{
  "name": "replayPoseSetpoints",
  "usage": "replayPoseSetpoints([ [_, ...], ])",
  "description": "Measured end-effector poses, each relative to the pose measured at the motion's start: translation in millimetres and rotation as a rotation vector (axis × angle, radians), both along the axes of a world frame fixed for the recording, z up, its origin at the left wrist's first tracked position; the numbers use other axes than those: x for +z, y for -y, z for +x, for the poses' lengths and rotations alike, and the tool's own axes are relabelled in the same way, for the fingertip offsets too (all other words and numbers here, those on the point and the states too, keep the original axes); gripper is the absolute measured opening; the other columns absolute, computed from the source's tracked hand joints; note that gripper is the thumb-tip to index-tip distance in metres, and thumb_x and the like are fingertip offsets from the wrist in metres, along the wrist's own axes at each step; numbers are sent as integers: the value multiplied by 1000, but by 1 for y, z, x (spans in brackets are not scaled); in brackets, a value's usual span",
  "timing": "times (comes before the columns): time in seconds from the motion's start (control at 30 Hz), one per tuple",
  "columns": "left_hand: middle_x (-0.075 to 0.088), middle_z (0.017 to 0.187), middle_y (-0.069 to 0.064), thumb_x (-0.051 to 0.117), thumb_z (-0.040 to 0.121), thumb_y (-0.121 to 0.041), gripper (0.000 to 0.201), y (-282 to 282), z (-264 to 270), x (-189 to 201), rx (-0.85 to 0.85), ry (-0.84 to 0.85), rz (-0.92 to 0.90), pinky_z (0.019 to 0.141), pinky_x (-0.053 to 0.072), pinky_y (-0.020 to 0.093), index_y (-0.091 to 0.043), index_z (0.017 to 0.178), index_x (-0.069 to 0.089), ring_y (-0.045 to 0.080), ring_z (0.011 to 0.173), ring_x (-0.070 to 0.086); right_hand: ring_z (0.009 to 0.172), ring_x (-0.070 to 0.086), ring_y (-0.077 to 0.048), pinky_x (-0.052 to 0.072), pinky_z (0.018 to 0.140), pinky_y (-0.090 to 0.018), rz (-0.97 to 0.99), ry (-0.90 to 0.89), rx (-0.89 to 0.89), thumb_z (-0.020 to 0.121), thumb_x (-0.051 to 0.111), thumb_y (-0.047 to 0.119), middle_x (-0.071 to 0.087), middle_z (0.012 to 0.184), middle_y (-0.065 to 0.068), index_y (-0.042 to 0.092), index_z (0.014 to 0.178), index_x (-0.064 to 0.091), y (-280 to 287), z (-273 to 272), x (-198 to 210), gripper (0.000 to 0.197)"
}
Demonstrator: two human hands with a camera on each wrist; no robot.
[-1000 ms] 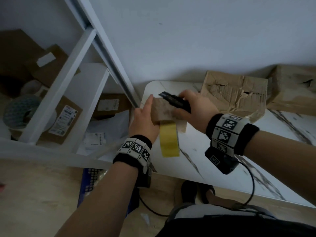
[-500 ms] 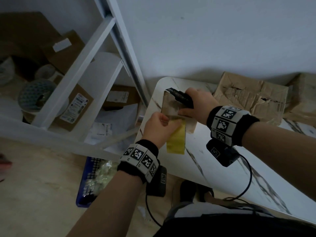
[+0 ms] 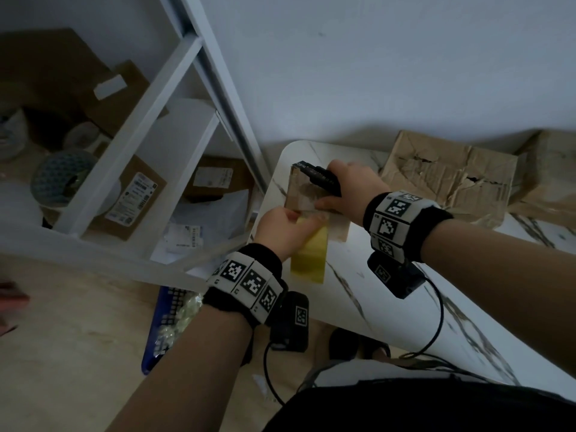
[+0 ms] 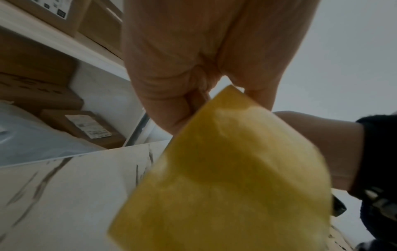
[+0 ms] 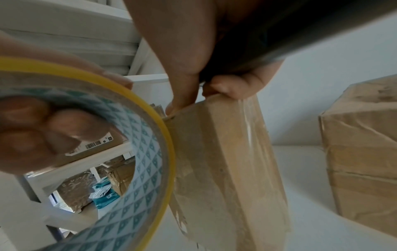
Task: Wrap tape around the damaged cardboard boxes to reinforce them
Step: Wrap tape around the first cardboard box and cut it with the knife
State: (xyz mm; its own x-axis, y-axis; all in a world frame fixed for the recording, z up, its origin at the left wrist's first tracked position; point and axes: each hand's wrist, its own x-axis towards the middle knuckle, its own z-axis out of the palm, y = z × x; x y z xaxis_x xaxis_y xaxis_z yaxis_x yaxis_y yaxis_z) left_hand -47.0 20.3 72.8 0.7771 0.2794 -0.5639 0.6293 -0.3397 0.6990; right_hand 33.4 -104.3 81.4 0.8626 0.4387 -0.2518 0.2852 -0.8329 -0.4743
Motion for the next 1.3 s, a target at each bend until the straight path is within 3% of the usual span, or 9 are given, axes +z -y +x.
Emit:
replayPoseSetpoints([
  [0.1,57,124,9,66,82,-44,60,-2,-1,-3,-19,-18,59,99,45,42,-8,129,53,27,112,55,81,45,-22,34,67,-28,-9,-3,9,79,72,38,48,94,-6,12,110,50,-1,2,1,46],
  [0.27,56,124,7,67,82,-41,53,1,-3,-4,-32,-8,112,92,44,33,-13,126,55,24,112,53,89,50,-25,35,69,-29,-13,-15,-1,81,70,36,47,100,-8,11,116,50,0,-2,3,48],
  [0.37,56,122,7,69,81,-42,54,3,-4,-6,18,10,118,95,45,35,-14,124,53,24,110,54,86,48,-24,35,68,-28,-37,-39,1,84,64,29,52,108,-11,9,118,51,0,-5,10,41],
  [0.47,58,119,8,70,80,-42,53,4,-3,-10,58,27,112,96,46,38,-14,122,54,25,107,56,96,55,-28,38,70,-28,-63,-49,63,87,57,21,59,112,-12,11,122,53,10,-7,24,36],
  [0.67,61,111,4,70,79,-44,37,-3,-3,-15,105,30,40,86,46,31,-23,106,57,21,99,58,77,50,-20,39,62,-28,-274,80,255,95,44,28,58,90,1,27,117,55,25,-25,55,25],
  [0.87,61,115,4,70,78,-45,43,-3,-6,-16,125,31,20,96,46,38,-20,112,60,23,105,58,71,54,-21,42,57,-28,-452,143,339,92,43,12,55,80,2,20,101,62,10,-37,61,23],
  [1.03,61,119,6,68,80,-44,42,-2,-8,-15,124,30,28,99,45,42,-19,114,62,25,108,57,60,45,-16,29,43,-26,-520,150,350,93,41,10,43,68,3,16,102,63,-2,-51,71,24],
  [1.13,60,117,4,65,83,-44,37,-5,-8,-17,100,37,56,99,44,39,-21,111,60,24,109,56,54,41,-13,34,47,-27,-543,162,355,94,43,11,42,66,3,14,97,62,-8,-58,74,20],
  [1.3,58,113,3,62,86,-43,39,-5,-7,-16,73,65,81,90,43,32,-19,116,60,22,103,55,70,46,-19,39,62,-28,-538,161,337,96,42,12,41,72,2,14,98,62,-9,-63,75,20],
])
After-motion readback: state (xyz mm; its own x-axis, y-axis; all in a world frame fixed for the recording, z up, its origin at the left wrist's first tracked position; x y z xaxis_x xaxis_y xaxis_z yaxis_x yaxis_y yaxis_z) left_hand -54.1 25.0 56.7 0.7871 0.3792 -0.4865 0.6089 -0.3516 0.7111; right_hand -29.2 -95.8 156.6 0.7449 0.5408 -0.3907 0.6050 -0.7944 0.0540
